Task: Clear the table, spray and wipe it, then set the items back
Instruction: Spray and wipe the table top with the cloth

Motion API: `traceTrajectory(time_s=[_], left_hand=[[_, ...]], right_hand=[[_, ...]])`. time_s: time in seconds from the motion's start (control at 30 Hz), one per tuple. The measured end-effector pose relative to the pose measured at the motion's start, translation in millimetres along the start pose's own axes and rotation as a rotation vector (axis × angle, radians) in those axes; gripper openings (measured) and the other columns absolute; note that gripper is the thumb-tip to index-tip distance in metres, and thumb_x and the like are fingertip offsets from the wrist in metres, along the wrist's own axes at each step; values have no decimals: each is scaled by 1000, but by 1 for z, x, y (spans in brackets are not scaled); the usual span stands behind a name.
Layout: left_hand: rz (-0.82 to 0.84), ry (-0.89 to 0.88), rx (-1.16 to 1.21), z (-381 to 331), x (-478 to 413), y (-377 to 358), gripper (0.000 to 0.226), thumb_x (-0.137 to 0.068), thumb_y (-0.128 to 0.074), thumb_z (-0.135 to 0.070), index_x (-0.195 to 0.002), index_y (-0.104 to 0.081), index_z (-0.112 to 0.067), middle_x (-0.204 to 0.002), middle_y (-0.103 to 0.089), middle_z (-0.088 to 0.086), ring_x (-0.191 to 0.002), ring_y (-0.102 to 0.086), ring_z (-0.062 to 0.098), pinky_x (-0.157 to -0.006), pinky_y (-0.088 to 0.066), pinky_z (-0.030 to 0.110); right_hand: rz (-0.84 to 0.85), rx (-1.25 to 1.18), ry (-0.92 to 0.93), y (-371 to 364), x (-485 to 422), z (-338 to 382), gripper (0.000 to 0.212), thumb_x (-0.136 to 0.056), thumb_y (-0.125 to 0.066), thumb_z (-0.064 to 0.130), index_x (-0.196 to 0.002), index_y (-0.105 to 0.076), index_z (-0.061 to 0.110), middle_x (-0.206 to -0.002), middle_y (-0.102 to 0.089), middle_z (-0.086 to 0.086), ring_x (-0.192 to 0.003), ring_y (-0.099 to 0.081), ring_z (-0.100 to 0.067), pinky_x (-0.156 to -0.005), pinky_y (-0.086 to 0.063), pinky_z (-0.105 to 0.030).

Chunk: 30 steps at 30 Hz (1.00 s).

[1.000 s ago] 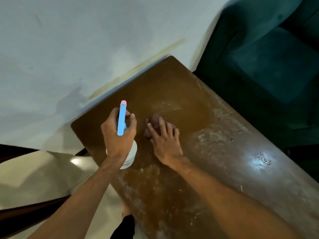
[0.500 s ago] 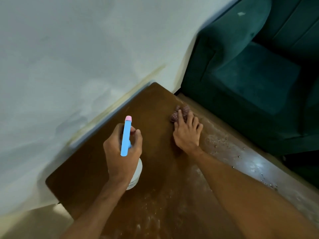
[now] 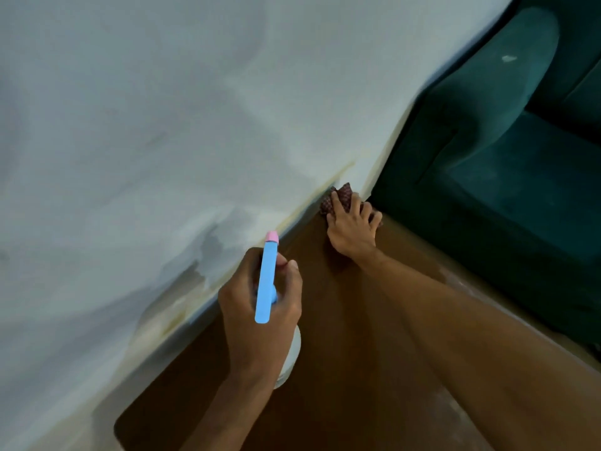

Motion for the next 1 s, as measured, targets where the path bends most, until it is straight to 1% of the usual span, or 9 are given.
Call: traceTrajectory(time_s=[0.1, 0.3, 0.4, 0.53, 0.6, 0.7, 0.77, 0.9, 1.0], left_hand=[[-17, 4, -6, 5, -1, 10, 12, -88, -75, -15, -91, -67, -7, -73, -59, -17, -69, -65, 7, -62, -50, 7], [-70, 23, -70, 5, 16, 42, 14, -88, -73, -17, -86, -65, -5, -68, -61, -4, -62, -62, 14, -58, -51, 13], [-104, 14, -129, 2, 32, 60, 14, -87, -74, -13, -86, -65, -3, -69, -60, -4, -64, -62, 12, -59, -48, 7], [-192, 45, -200, -2, 69, 96, 18, -87, -75, -17, -92, -66, -2, -73, -56, -8, -59, -59, 4, -65, -48, 3], [-232, 83, -203, -5, 90, 118, 13, -88, -75, -16, -91, -64, -9, -71, -53, -13, -60, -58, 3, -64, -47, 5], [-303, 159, -221, -7, 130, 154, 17, -89, -74, -15, -90, -57, -20, -73, -54, -21, -66, -60, 4, -65, -51, 14], [-348, 198, -223, -3, 159, 181, 15, -90, -72, -17, -90, -58, -21, -73, -57, -16, -63, -60, 12, -62, -53, 23], [-420, 295, -207, 6, 209, 215, 12, -89, -72, -17, -96, -62, -16, -79, -62, -9, -64, -61, 15, -62, -56, 25], [-439, 299, -188, 2, 226, 227, 16, -88, -72, -12, -95, -60, -18, -78, -61, -8, -64, -60, 17, -59, -53, 16]], right_hand=[[30, 21, 52, -6, 14, 23, 56, -104, -27, 44, -157, -15, 32, -163, -6, -12, -145, -7, -40, -115, -5, -61], [114, 14, 260, -27, 95, 86, 56, -105, -27, 45, -158, -13, 32, -165, -1, -11, -148, -4, -39, -116, -4, -61], [190, 12, 412, -46, 144, 118, 59, -104, -30, 46, -158, -11, 32, -165, 3, -10, -149, 1, -40, -116, 2, -62], [274, 61, 675, -72, 229, 155, 83, -98, -50, 48, -157, 5, 28, -165, 8, -12, -150, 4, -42, -117, 2, -62], [306, 71, 785, -84, 269, 169, 94, -94, -56, 51, -156, 11, 28, -165, 10, -12, -150, 6, -43, -117, 2, -63], [364, 87, 926, -96, 322, 183, 87, -96, -51, 51, -155, 11, 31, -165, 13, -11, -150, 7, -43, -117, 1, -65], [396, 100, 1027, -103, 358, 192, 77, -99, -43, 51, -156, 6, 35, -166, 10, -10, -149, 5, -44, -116, 1, -66], [385, 171, 1219, -109, 402, 185, 57, -103, -36, 43, -156, -17, 34, -166, -2, -11, -149, -4, -42, -117, -5, -67], [367, 260, 1322, -104, 395, 184, 57, -104, -33, 40, -157, -12, 35, -166, -1, -7, -150, -3, -37, -119, -5, -62]])
Point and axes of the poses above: each hand's wrist, its own x-axis away from the middle knuckle, its own y-axis out of the back of the hand, z = x × y, the point moved 8 cm from there along -x, towards the middle knuckle
